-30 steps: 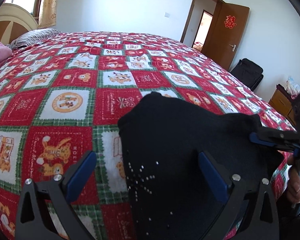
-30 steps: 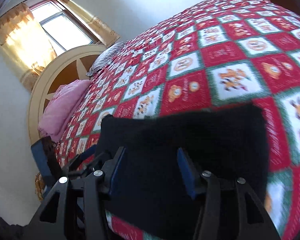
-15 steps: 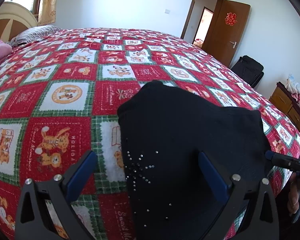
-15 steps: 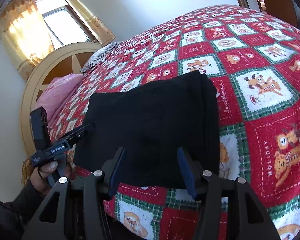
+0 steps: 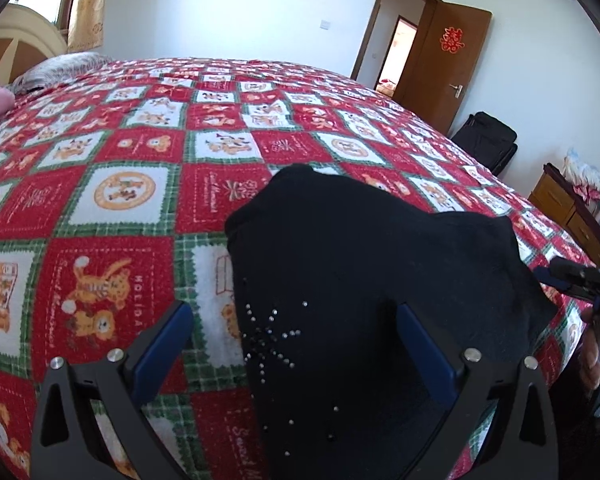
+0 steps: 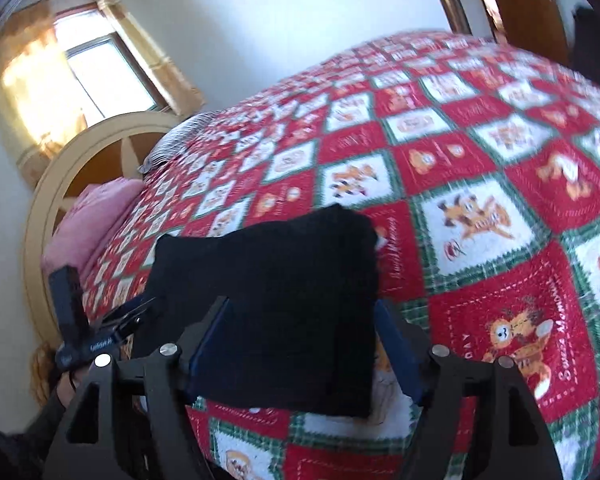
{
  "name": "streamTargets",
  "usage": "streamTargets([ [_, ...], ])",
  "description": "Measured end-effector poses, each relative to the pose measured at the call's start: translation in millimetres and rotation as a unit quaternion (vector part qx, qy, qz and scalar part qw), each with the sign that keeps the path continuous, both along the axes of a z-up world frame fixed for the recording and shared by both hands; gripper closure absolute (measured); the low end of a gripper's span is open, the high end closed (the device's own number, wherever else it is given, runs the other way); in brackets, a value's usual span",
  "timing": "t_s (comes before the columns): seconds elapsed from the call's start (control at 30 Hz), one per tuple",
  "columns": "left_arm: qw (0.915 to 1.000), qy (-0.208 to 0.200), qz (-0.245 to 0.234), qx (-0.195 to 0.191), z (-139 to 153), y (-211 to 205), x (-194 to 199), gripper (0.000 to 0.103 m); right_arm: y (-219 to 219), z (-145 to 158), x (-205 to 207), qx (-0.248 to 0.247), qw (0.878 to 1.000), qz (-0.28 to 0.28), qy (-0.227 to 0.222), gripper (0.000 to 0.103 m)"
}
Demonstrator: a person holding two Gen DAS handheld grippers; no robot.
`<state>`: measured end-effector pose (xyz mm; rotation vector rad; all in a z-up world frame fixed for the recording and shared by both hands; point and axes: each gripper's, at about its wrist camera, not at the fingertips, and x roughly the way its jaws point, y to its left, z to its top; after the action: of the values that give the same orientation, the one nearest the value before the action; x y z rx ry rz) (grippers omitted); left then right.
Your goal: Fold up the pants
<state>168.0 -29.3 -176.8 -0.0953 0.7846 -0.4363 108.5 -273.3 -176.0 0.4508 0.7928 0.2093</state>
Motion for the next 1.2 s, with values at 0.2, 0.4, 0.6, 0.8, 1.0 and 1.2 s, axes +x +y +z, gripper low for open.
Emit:
streamTargets([
  [0.2, 0.9999, -0.002, -0.010, -0.011, -4.1, 0.9, 4.0, 0.000, -4.2, -23.8, 21.2, -0.006, 0.999, -0.012, 0.036, 0.029],
  [0.4, 0.9998, 0.000, -0.009, -0.015, -6.4, -0.7, 6.8, 0.000, -0.5, -30.9, 28.5, -0.017, 0.999, -0.013, 0.039, 0.029],
  [0.6, 0.9995, -0.004, -0.019, -0.027, -6.9, 2.0, 6.9, 0.000, 5.3, -33.6, 40.2, -0.010, 0.999, -0.006, 0.031, 0.029],
  [0.8, 0.9994, -0.007, -0.014, -0.030, -5.8, 1.8, 5.0, 0.004, 7.3, -33.4, 37.0, 0.011, 1.000, 0.012, 0.016, 0.051],
  [1.0, 0.9960, 0.009, -0.029, -0.084, -3.9, 11.5, 3.5, 0.041, 7.5, -26.4, 26.7, 0.058, 0.998, 0.022, -0.006, 0.073],
  [1.2, 0.9913, 0.020, -0.034, -0.125, -0.6, 19.6, 2.9, 0.080, 20.9, -5.6, 12.5, 0.049, 0.998, 0.027, -0.036, 0.074],
])
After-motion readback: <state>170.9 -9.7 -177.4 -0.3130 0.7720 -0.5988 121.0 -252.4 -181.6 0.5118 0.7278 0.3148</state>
